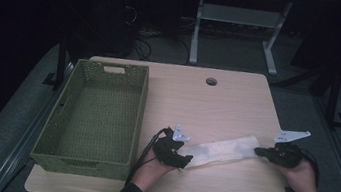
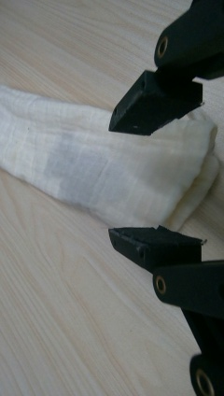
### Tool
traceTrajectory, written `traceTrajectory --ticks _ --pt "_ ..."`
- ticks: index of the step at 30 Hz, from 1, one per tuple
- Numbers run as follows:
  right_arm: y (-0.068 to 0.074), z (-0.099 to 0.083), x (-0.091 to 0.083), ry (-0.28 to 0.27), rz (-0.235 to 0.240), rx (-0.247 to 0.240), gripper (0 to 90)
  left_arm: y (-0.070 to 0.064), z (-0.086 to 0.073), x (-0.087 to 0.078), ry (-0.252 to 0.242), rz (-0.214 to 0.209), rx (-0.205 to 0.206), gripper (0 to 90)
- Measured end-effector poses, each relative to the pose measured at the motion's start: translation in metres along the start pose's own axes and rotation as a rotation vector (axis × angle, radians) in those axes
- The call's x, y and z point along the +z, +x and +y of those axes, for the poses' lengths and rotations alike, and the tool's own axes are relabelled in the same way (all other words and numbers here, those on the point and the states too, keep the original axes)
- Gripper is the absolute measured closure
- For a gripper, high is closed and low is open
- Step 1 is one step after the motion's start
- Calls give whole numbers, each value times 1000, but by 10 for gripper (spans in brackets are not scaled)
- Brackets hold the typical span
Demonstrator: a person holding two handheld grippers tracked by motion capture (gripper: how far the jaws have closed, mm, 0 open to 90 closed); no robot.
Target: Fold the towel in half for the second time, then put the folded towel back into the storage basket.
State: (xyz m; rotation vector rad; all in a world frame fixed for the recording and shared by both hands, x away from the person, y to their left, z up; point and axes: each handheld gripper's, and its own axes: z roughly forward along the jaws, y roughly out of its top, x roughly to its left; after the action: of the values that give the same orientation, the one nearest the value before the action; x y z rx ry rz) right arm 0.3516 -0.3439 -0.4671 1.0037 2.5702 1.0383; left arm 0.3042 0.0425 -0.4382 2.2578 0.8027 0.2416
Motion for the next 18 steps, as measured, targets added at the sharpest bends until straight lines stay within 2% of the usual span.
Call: traceTrajectory --ticks 5,9,16,18 --pt "-8 15 14 -6 -1 -3 900 5 2 0 -9 10 7 357" --pt "-14 28 26 -14 5 1 900 9 3 -1 -16 11 -6 355" --pt "-22 42 43 -44 19 -15 900 10 4 0 -23 12 -7 355" --pt "-25 46 45 -36 24 -21 900 11 5 1 -21 14 -2 355"
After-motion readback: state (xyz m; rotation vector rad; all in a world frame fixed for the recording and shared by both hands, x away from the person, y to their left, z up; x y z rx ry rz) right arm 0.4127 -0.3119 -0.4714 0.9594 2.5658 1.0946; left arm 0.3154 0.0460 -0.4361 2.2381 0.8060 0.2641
